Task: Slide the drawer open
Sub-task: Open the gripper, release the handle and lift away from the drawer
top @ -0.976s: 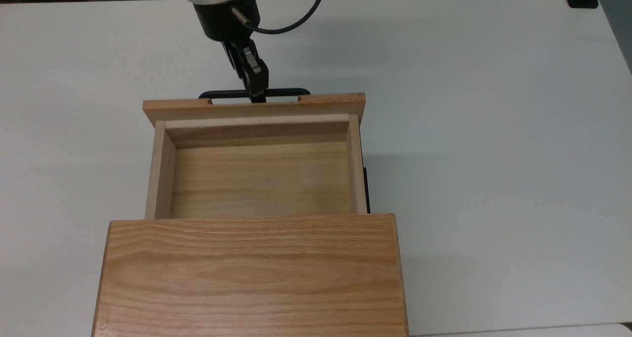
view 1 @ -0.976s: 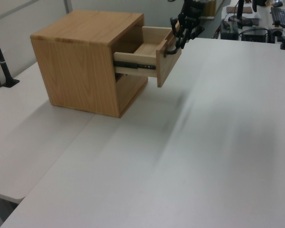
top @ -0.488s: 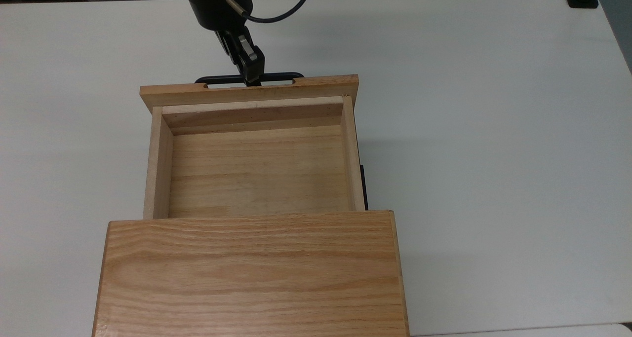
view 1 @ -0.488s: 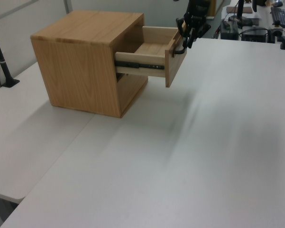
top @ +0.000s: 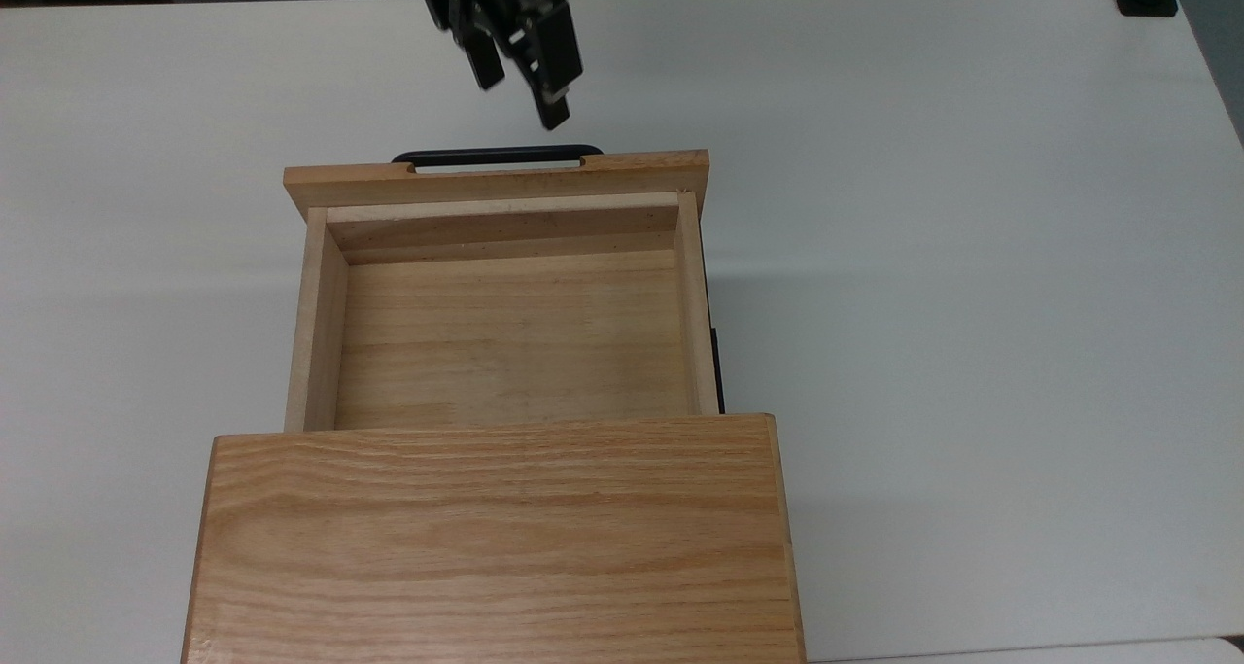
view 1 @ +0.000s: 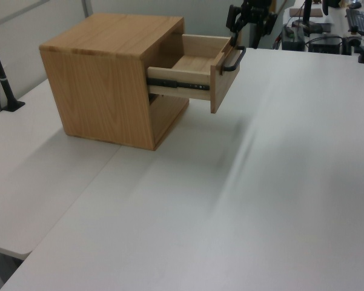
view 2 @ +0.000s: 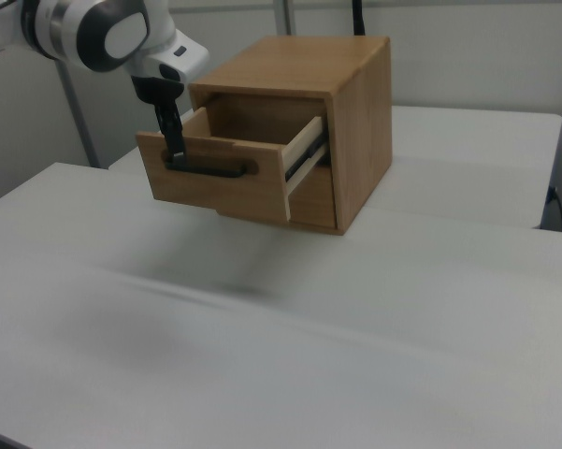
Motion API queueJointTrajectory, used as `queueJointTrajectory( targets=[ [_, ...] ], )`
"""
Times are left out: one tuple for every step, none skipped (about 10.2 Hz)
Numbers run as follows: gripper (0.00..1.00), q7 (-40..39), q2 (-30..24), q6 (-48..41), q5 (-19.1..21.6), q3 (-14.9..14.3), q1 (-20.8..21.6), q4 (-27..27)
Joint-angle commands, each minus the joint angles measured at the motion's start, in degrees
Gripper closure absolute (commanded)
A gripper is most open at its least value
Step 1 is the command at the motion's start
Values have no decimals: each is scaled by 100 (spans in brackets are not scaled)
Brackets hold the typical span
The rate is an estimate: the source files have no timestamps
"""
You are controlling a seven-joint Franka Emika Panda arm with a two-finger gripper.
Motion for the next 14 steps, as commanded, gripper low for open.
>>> queueJointTrajectory(
  targets=[
    [0, -200, -260, -568, 63, -39, -21, 152],
    [0, -218, -366, -692, 45, -66, -30, 145],
    [0, -210, -419, -842, 28, -66, -56, 136],
    [0, -236, -515, -939, -112, -66, -39, 57],
    [0, -306, -690, -949, -478, -57, -4, -170],
    [0, -602, -840, -940, -613, -57, -3, -407],
    [0, -1223, -937, -949, -762, -57, -3, -531],
    [0, -1882, -920, -949, -894, -57, -21, -550],
    [0, -2419, -894, -905, -1043, -57, -56, -602],
    [0, -2859, -903, -905, -1253, -57, -82, -620],
    [0, -3281, -868, -879, -1499, -57, -109, -611],
    [0, -3564, -850, -878, -1580, -92, -118, -603],
    [0, -3958, -850, -904, -1650, -110, -109, -620],
    [0, -4598, -850, -957, -1712, -171, -118, -603]
  ],
)
